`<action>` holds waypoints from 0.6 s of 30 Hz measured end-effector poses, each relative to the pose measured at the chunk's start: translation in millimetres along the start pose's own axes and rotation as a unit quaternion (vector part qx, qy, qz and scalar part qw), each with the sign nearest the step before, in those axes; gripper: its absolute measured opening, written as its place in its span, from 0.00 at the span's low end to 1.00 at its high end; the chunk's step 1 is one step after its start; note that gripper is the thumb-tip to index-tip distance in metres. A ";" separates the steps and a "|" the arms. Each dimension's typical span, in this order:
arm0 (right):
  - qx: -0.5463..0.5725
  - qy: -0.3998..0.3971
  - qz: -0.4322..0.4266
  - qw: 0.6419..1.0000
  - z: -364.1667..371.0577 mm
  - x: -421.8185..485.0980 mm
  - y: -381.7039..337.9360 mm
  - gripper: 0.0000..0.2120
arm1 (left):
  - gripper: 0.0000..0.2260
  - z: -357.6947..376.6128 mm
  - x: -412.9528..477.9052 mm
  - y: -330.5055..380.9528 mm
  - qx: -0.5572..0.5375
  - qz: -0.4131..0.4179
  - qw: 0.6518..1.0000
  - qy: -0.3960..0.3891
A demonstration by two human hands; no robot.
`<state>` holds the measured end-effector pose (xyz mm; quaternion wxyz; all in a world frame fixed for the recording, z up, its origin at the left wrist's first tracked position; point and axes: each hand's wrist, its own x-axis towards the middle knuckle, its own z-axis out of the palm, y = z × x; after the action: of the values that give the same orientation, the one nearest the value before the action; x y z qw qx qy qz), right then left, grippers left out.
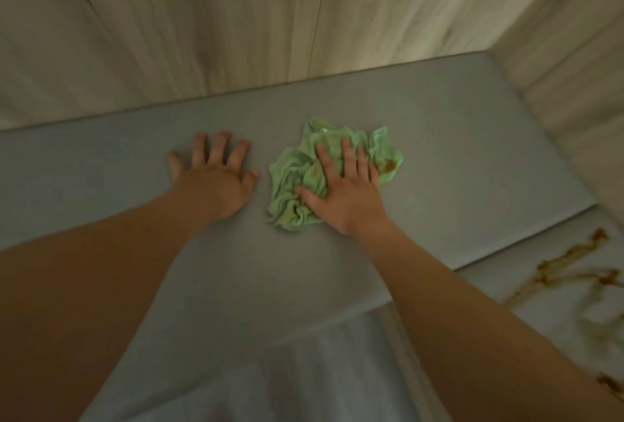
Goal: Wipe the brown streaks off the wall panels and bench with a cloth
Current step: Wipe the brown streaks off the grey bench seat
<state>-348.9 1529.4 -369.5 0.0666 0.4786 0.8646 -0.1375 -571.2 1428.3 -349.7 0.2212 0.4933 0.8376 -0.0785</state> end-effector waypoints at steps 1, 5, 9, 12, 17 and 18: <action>-0.005 0.000 0.007 1.000 2.0 -19.2 2.8 0.45 | 0.29 -4.3 -12.1 1.0 -0.014 0.000 1.000 -0.002; -0.009 -0.005 0.052 0.999 14.7 -91.8 0.1 0.50 | 0.23 -5.4 -78.2 -12.7 -0.053 -0.004 0.997 0.059; -0.005 -0.062 0.092 0.994 19.0 -109.9 -31.7 0.53 | 0.23 -0.1 -131.5 -67.6 -0.075 -0.008 0.997 0.019; 0.009 -0.075 0.153 0.985 7.9 -58.7 -64.6 0.51 | 0.11 7.1 -154.9 -114.1 -0.103 -0.043 0.994 0.006; 0.001 -0.076 0.087 0.993 11.8 23.0 -166.8 0.45 | 0.09 31.8 -189.9 -184.1 -0.140 -0.150 0.977 0.056; -0.020 -0.076 0.039 0.996 18.7 21.3 -191.5 0.44 | 0.09 35.3 -196.0 -188.4 -0.151 -0.171 0.972 0.060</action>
<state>-522.6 1444.5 -359.3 0.1469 0.4990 0.8401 -0.1540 -641.6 1166.4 -309.7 0.2255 0.3077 0.9234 0.0423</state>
